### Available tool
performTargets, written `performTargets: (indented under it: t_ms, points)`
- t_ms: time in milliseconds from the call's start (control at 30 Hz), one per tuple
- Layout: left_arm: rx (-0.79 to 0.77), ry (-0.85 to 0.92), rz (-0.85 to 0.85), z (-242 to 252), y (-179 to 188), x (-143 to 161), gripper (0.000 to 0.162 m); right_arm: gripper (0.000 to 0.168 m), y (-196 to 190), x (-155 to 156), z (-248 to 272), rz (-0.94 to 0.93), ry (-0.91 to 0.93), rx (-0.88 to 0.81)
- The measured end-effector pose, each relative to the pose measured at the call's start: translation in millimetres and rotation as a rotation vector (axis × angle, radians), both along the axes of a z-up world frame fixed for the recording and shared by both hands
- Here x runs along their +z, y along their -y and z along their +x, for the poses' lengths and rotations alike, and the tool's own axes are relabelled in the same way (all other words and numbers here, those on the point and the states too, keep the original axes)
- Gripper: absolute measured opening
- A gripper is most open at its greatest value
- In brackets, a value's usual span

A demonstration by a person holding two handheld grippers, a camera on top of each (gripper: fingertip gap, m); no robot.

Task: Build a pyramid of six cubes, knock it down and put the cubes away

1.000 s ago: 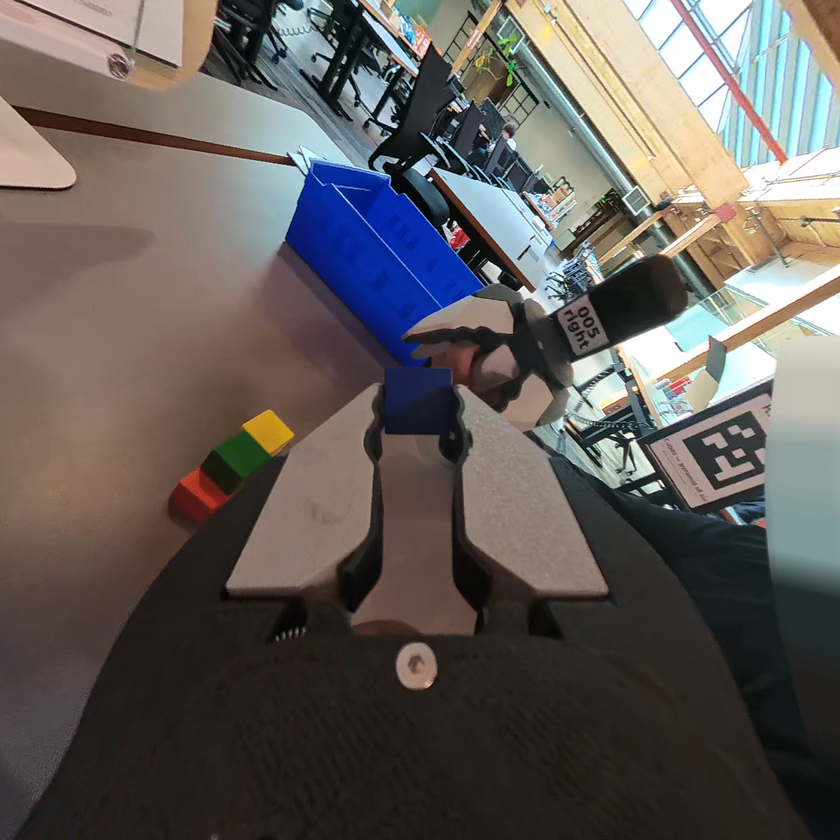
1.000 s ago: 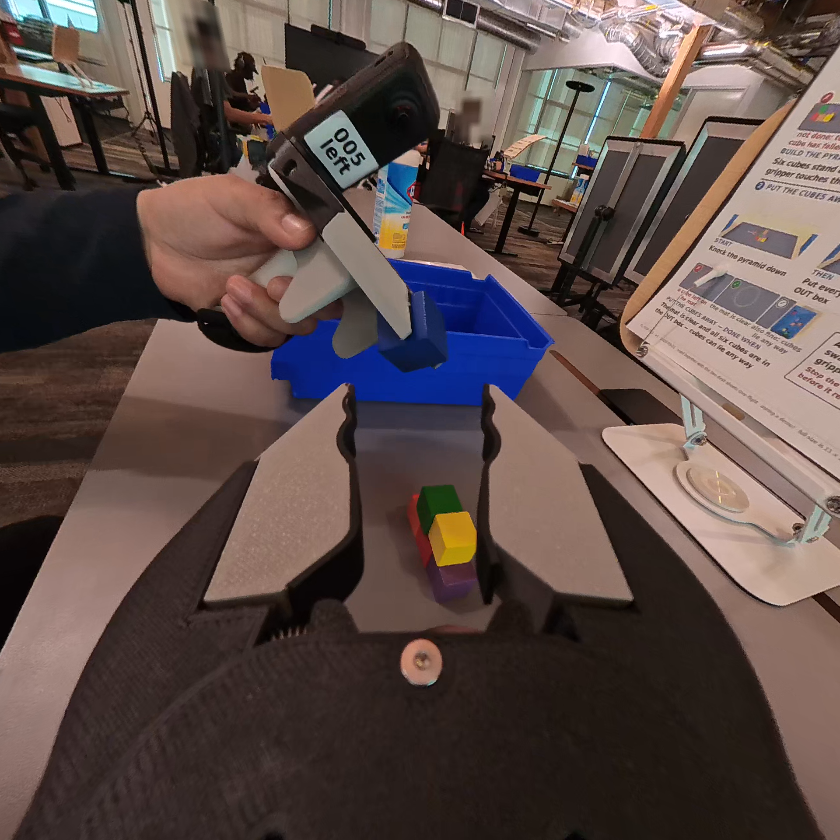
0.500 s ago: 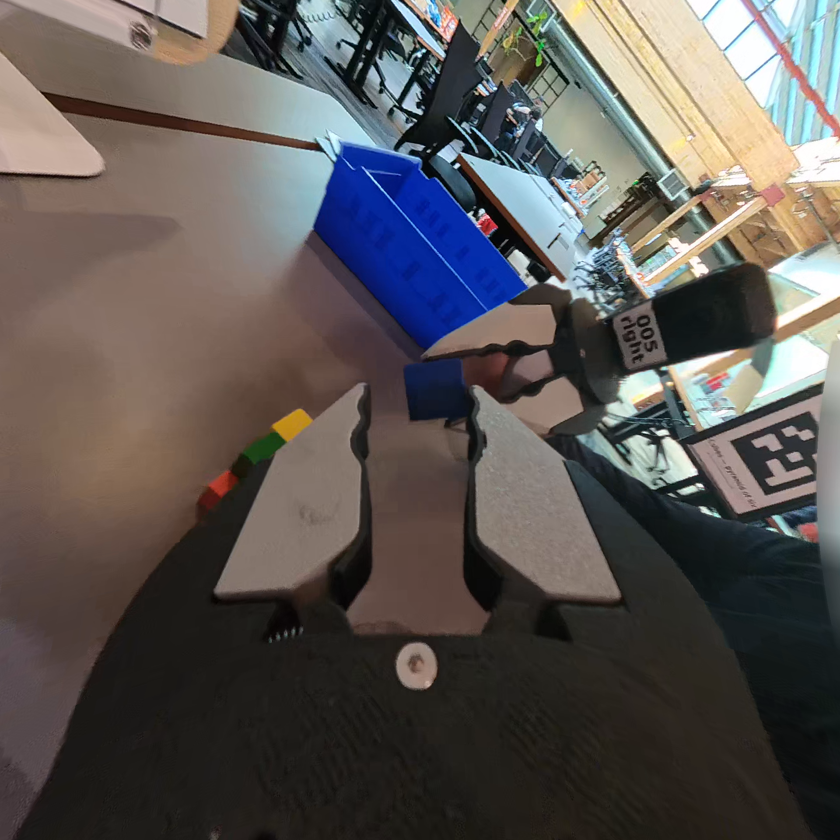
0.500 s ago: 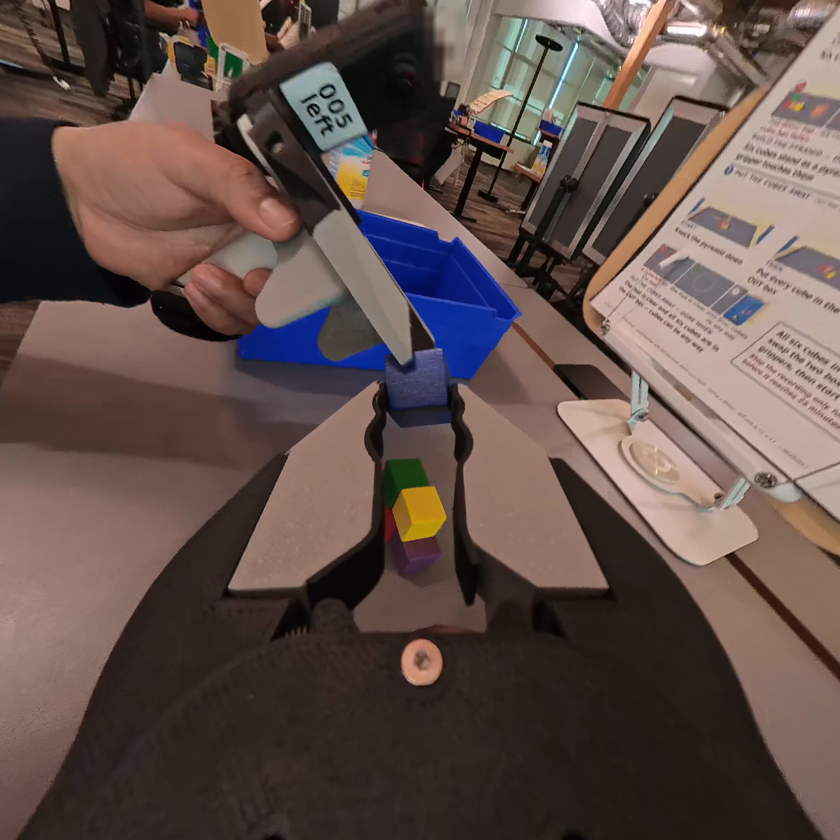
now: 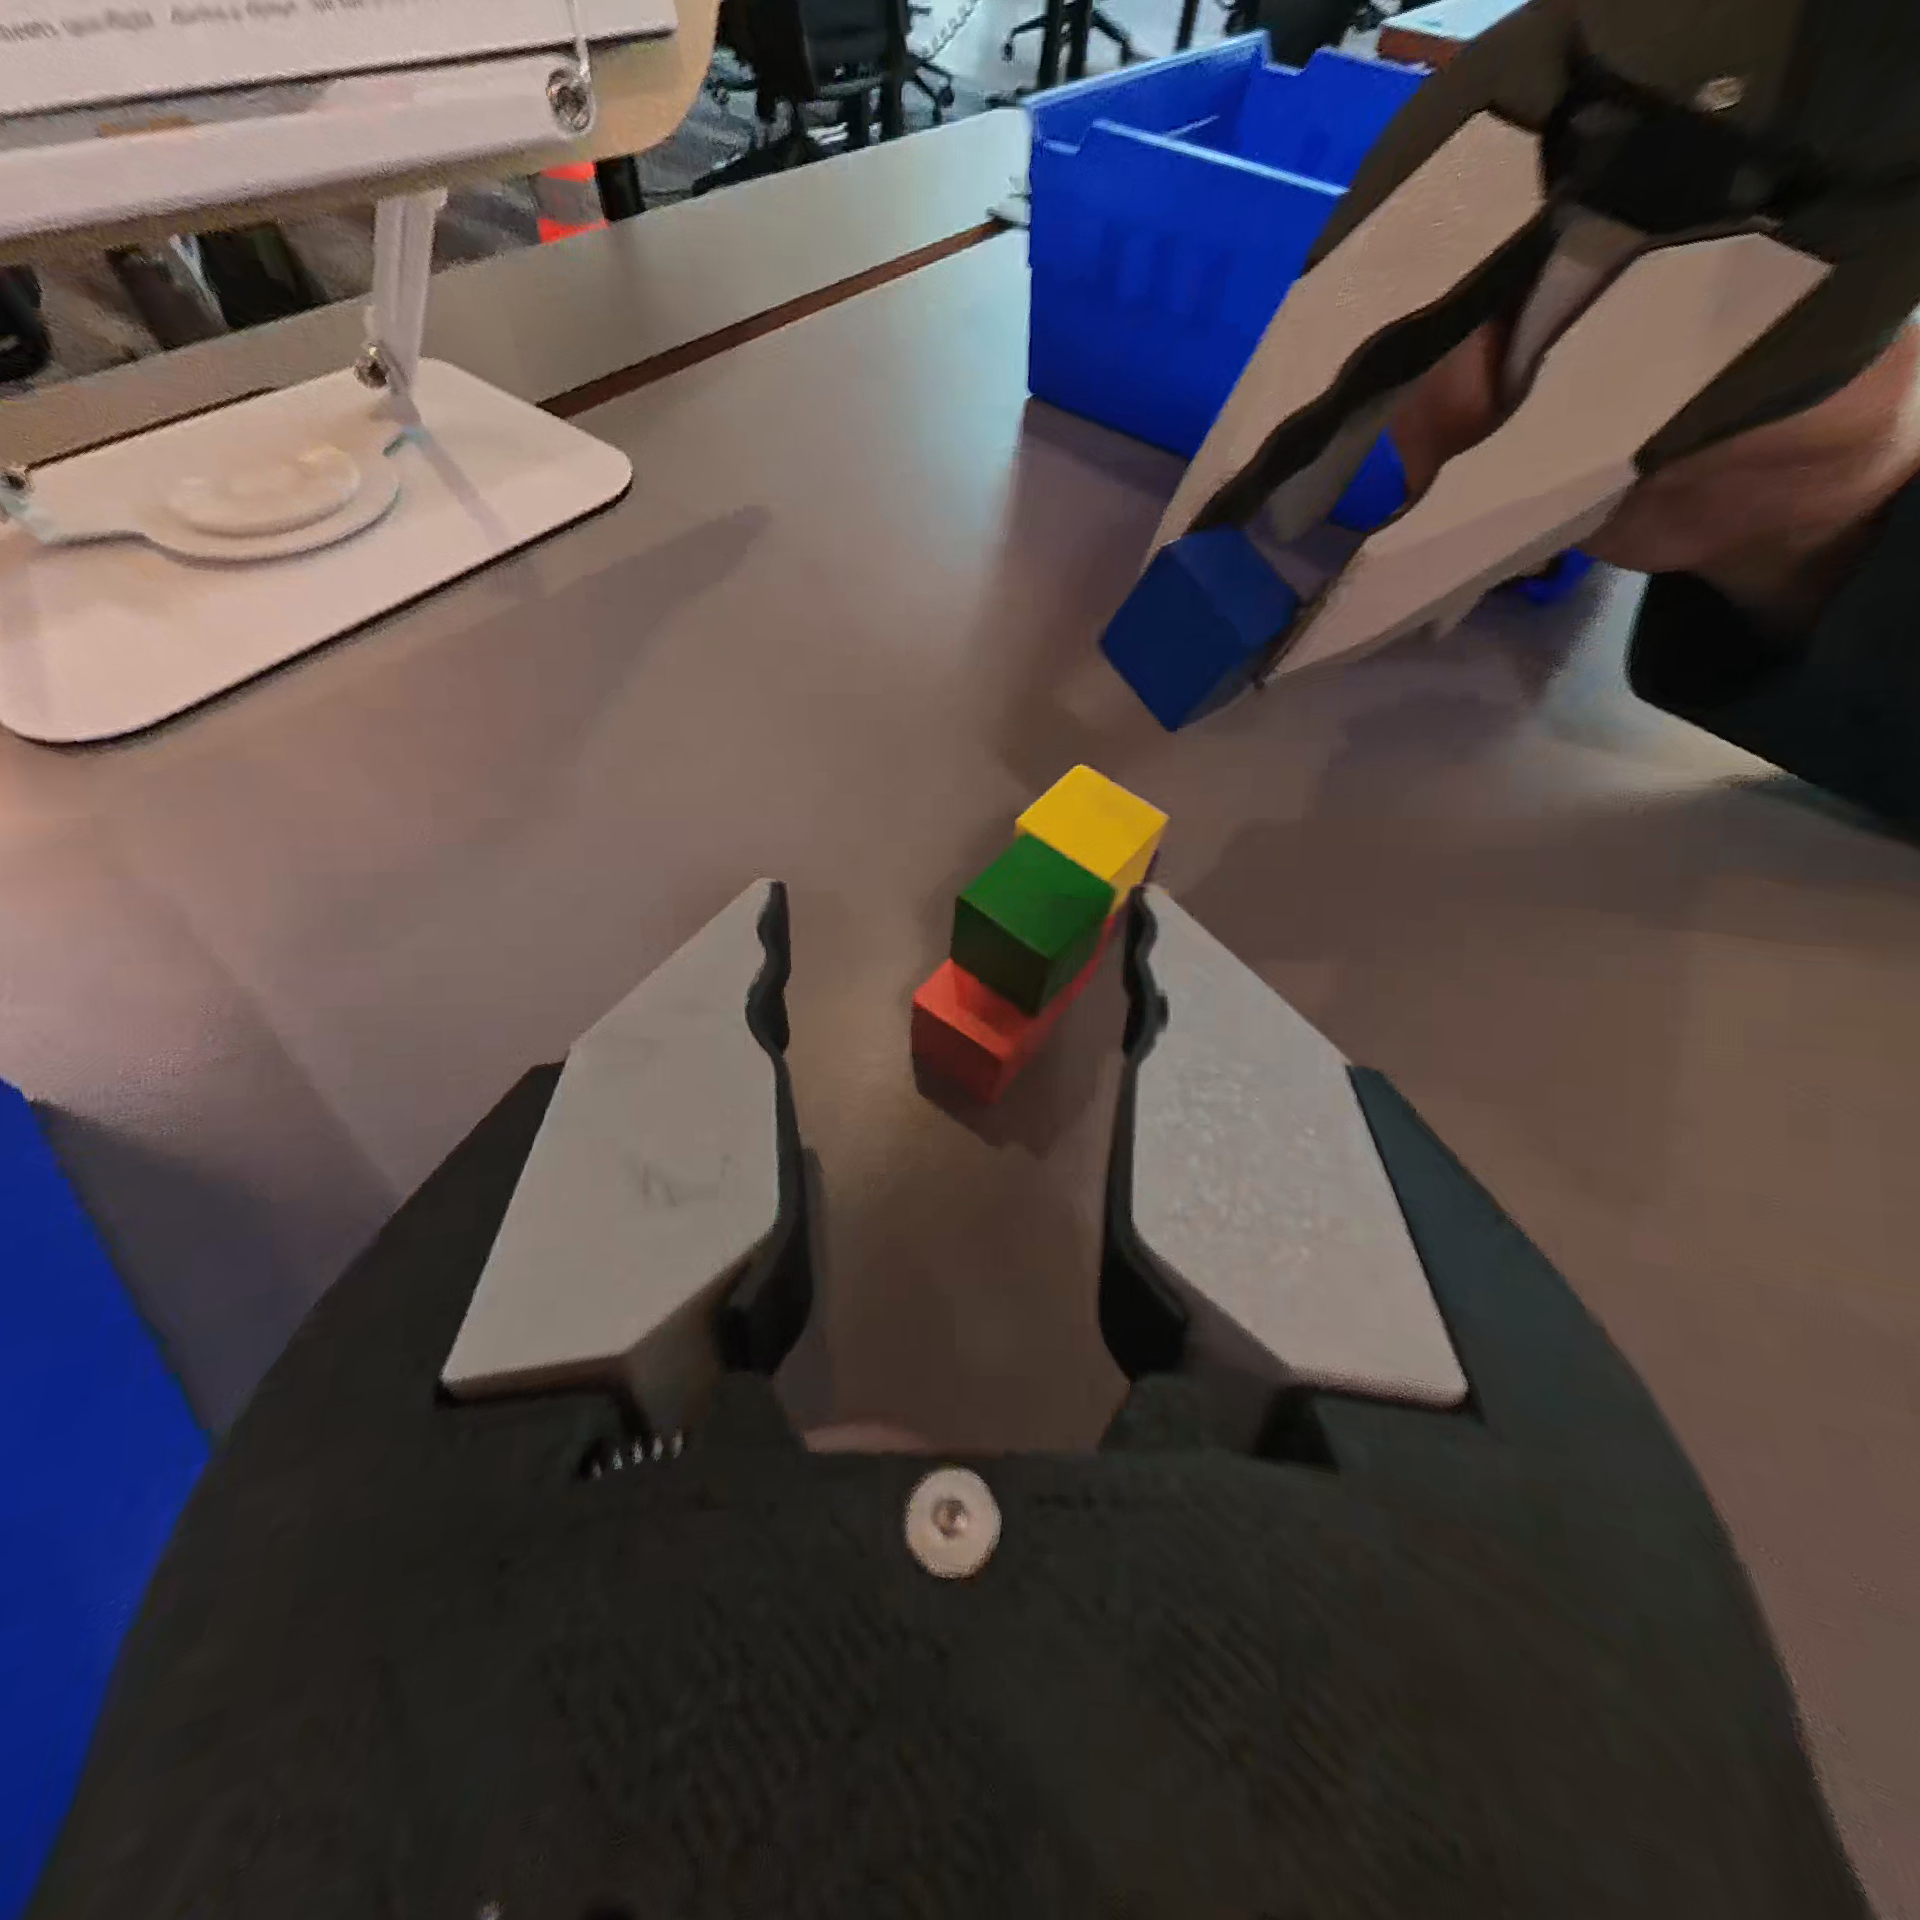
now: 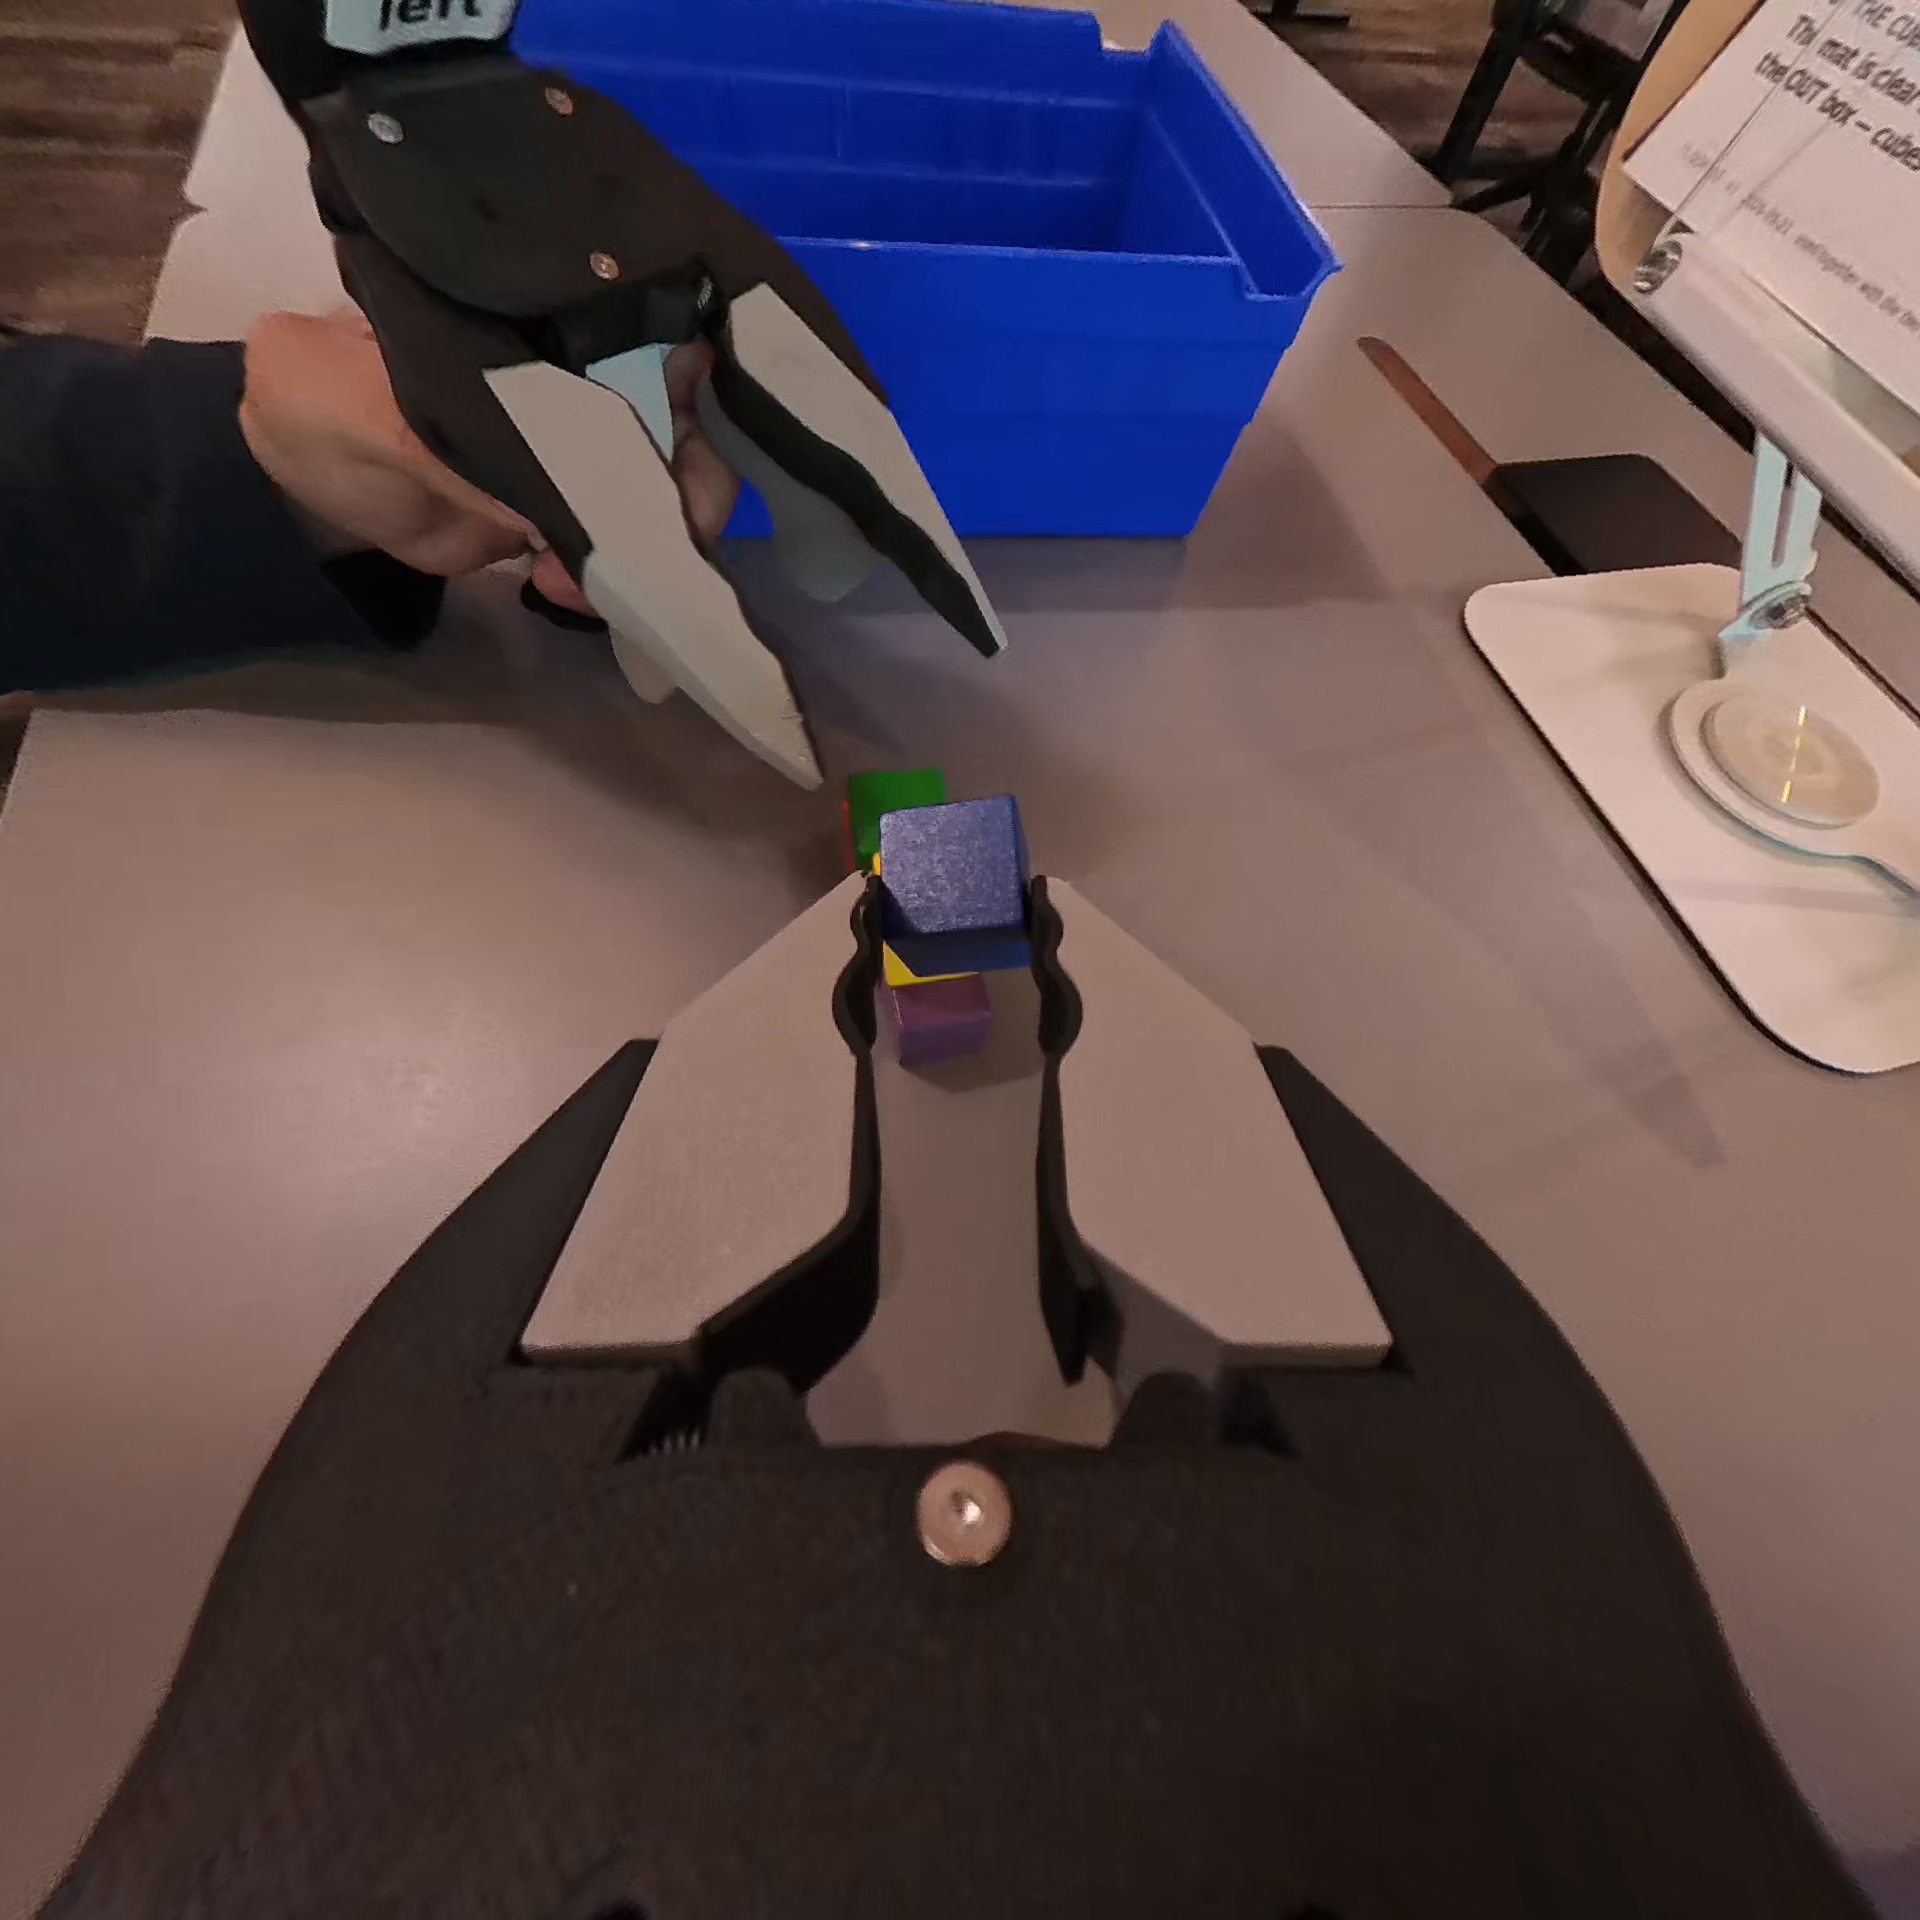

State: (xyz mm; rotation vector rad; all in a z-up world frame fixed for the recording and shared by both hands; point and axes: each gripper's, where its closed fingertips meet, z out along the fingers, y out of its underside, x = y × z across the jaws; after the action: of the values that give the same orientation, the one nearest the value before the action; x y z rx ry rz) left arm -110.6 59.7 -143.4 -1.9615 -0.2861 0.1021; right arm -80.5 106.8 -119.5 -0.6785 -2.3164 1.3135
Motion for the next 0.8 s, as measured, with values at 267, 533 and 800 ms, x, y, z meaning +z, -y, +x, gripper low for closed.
performTargets:
  t_ms: [267,533,800]
  points:
    - [-0.087,-0.071,-0.069,11,8,-6,0.066,0.026,26,-2,-11,0.045,0.071,0.089]
    - [-0.076,-0.073,-0.108,11,7,-13,0.061,0.025,28,-20,-15,0.071,0.140,0.103]
    - [-0.076,-0.086,-0.164,13,2,-26,0.060,0.026,31,-23,-15,0.072,0.149,0.114]
